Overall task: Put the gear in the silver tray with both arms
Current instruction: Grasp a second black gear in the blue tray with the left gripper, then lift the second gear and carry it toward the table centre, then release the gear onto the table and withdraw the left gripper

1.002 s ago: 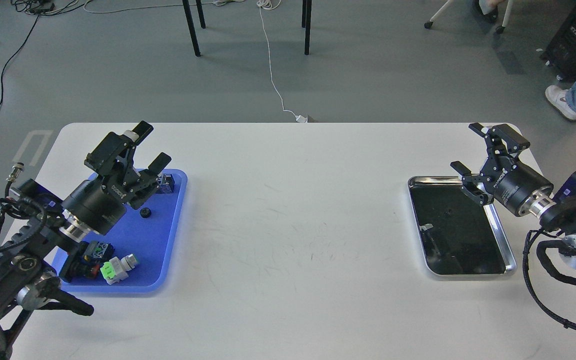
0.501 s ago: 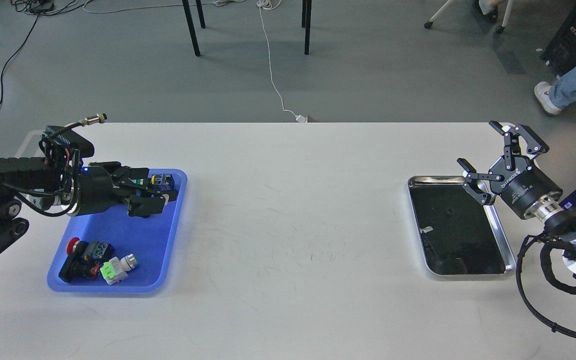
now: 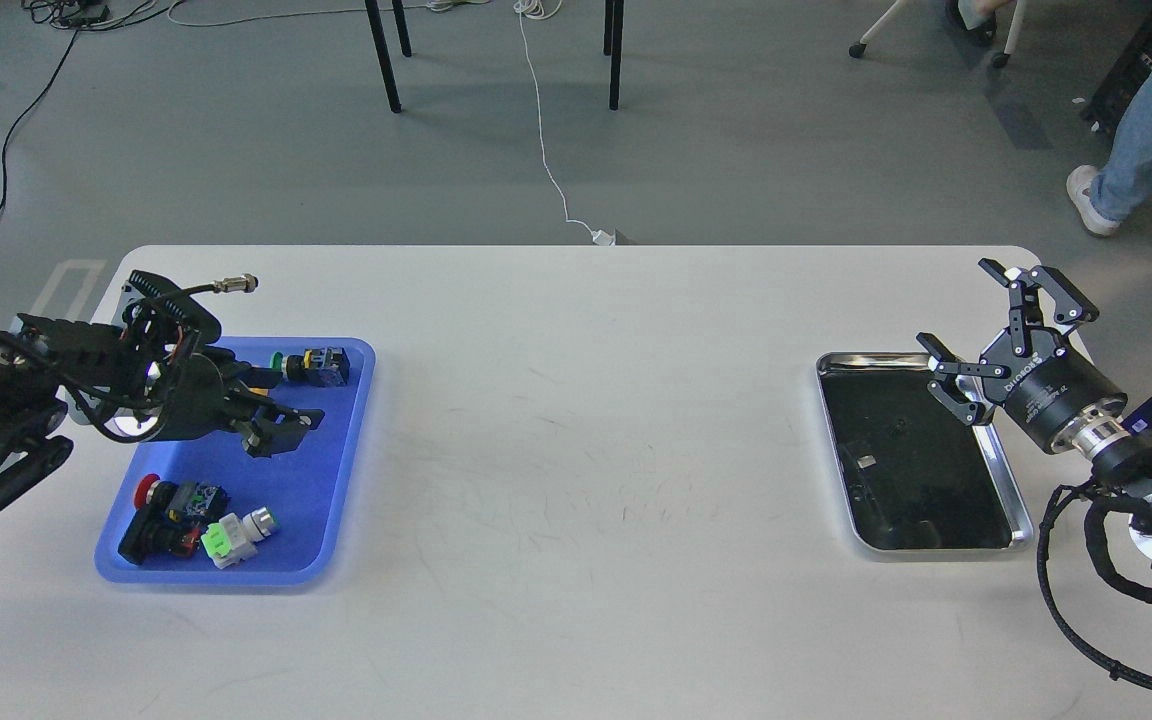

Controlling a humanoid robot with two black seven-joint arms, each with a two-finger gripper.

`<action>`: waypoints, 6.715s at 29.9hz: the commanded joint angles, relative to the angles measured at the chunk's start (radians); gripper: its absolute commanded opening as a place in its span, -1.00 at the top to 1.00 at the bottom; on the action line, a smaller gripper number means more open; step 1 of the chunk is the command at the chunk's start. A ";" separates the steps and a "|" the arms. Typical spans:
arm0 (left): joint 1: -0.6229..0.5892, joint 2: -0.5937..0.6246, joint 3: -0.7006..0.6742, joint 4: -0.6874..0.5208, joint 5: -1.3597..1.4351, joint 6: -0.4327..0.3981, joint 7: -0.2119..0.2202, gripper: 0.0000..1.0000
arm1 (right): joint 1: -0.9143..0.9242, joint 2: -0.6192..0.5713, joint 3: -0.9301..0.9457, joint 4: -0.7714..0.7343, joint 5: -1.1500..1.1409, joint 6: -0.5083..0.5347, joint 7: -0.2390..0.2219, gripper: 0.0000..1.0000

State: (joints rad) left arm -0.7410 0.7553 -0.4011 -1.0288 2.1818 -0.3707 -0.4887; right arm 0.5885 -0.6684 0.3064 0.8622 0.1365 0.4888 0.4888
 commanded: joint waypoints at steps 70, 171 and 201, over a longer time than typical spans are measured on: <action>-0.041 -0.067 0.053 0.081 0.000 0.102 0.000 0.75 | -0.009 -0.005 0.000 -0.002 0.000 0.000 0.000 -0.93; -0.308 -0.755 0.347 0.355 -0.301 -0.118 0.000 0.64 | -0.053 -0.062 -0.018 -0.011 -0.012 0.000 0.000 -0.94; -0.327 -0.755 0.335 0.300 -0.500 -0.118 0.000 -0.58 | -0.059 -0.062 -0.018 -0.008 -0.014 0.000 0.000 -0.94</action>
State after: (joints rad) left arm -1.0668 0.0000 -0.0620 -0.7163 1.7703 -0.4887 -0.4886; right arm 0.5292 -0.7302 0.2891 0.8545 0.1227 0.4887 0.4886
